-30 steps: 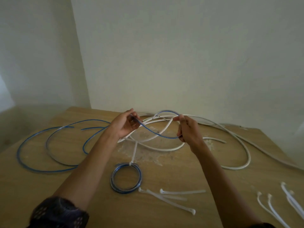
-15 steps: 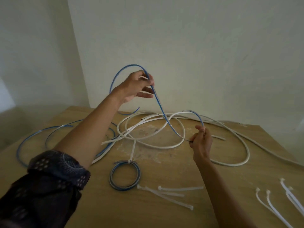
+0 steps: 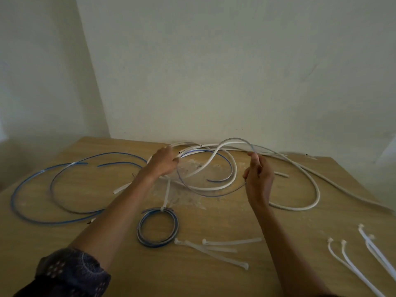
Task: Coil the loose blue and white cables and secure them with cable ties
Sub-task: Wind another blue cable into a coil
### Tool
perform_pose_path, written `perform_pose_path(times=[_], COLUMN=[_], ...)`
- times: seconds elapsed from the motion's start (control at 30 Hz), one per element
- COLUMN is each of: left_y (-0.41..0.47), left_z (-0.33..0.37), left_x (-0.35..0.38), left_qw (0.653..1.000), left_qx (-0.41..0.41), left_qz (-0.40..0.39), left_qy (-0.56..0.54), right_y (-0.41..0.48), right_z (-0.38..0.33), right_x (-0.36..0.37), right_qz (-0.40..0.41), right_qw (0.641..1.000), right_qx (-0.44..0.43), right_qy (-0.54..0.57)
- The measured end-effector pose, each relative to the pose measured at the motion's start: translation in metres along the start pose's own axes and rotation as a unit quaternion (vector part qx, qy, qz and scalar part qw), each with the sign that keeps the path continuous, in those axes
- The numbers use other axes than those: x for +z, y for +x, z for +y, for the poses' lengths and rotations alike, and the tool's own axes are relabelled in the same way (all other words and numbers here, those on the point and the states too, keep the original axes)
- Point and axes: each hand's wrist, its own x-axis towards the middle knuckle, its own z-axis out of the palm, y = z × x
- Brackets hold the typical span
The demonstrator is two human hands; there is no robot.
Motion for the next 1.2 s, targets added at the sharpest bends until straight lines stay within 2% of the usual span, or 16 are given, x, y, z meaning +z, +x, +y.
perform_pose_path(times=[0.03,0.07,0.13,0.27,0.37,0.43,0.5,0.6,0.73,0.8,0.83,0.9,0.97,1.1,1.2], left_y=[-0.006,-0.012,-0.022,-0.035,-0.040,-0.040,-0.038,-0.035,-0.033,-0.031,-0.030,-0.030,-0.033,-0.037,-0.039], left_z=[0.005,0.012,0.033,0.066,0.067,0.060,0.050,0.030,0.005,-0.005,-0.007,-0.007,0.001,0.018,0.023], left_x=[-0.003,-0.010,-0.026,-0.040,-0.037,-0.041,-0.053,-0.075,-0.095,-0.099,-0.097,-0.085,-0.063,-0.025,-0.016], left_qw=[0.994,0.976,0.935,0.903,0.877,0.845,0.794,0.722,0.616,0.576,0.574,0.591,0.599,0.587,0.618], left_qx=[0.038,0.076,0.123,0.136,0.143,0.128,0.095,0.075,0.046,0.030,0.026,0.019,0.015,0.014,0.034], left_qz=[0.065,0.090,0.026,-0.158,-0.211,-0.198,-0.182,-0.151,-0.090,-0.054,-0.039,-0.032,-0.048,-0.057,-0.057], left_qy=[-0.078,-0.184,-0.331,-0.376,-0.408,-0.480,-0.572,-0.671,-0.782,-0.815,-0.818,-0.806,-0.799,-0.807,-0.783], right_y=[0.001,0.001,0.001,0.000,0.002,0.003,0.002,0.002,0.008,0.007,0.005,-0.001,-0.008,-0.009,-0.003], right_z=[-0.003,-0.006,-0.014,-0.030,-0.034,-0.028,-0.018,-0.006,-0.009,-0.018,-0.024,-0.034,-0.036,-0.023,-0.012], right_x=[0.001,0.003,0.009,0.024,0.029,0.027,0.024,0.015,0.009,0.008,0.007,0.007,0.010,0.017,0.013], right_qz=[-0.022,-0.049,-0.101,-0.159,-0.168,-0.191,-0.214,-0.188,-0.135,-0.115,-0.099,-0.062,-0.059,-0.155,-0.246], right_qw=[0.999,0.997,0.986,0.962,0.956,0.952,0.948,0.959,0.981,0.992,0.995,0.997,0.998,0.988,0.967], right_qx=[-0.023,-0.045,-0.102,-0.182,-0.183,-0.162,-0.125,-0.063,-0.017,0.001,0.011,0.016,-0.022,-0.018,-0.020], right_qy=[-0.016,-0.036,-0.085,-0.126,-0.153,-0.174,-0.199,-0.204,-0.138,-0.056,-0.004,0.052,0.026,-0.014,-0.067])
